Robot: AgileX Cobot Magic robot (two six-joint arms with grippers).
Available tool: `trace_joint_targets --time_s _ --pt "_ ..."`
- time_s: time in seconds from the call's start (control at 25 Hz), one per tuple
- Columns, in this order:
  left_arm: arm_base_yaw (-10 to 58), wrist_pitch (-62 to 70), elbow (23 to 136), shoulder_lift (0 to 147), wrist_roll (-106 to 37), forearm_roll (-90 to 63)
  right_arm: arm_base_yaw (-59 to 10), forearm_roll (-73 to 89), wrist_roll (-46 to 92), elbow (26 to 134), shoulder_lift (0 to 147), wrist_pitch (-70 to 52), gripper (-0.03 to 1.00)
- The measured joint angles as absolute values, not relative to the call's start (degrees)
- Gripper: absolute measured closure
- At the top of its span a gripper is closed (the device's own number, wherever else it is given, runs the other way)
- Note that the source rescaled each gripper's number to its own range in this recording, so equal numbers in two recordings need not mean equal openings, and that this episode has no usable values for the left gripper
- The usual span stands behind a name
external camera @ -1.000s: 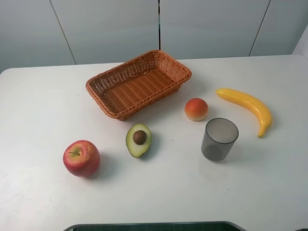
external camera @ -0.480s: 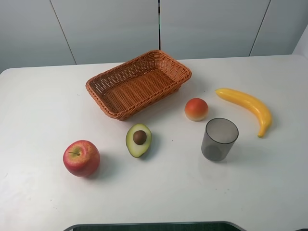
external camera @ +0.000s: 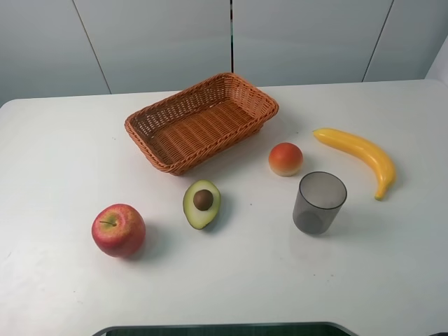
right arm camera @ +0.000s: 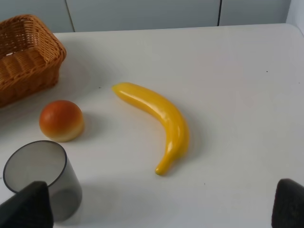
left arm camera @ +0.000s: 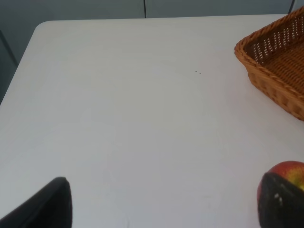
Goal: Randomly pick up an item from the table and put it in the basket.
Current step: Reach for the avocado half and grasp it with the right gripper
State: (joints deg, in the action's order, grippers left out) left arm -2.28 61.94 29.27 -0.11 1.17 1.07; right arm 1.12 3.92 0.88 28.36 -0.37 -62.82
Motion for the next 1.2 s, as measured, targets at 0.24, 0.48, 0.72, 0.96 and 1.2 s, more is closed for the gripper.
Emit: trace_joint_targets --time_s 0.24,0.48,0.72,0.96,1.2 --pt "-2.3 61.9 29.3 -0.1 1.2 1.1 1.1 3.9 0.9 28.4 -0.4 -62.8 -0.03" --pt "-2.3 61.9 29.3 -0.1 1.2 1.1 1.1 5.2 0.9 28.5 -0.4 -63.0 -0.03" --pt "-2.3 61.9 29.3 -0.1 1.2 1.1 1.1 5.2 0.9 30.8 3.9 -65.8 -0.03" --pt "-2.3 61.9 29.3 -0.1 1.2 1.1 1.1 5.2 0.9 37.6 16.1 -66.9 -0.03" --pt "-2.3 61.9 29.3 -0.1 1.2 1.1 1.1 5.2 0.9 44.5 29.1 -66.8 -0.03"
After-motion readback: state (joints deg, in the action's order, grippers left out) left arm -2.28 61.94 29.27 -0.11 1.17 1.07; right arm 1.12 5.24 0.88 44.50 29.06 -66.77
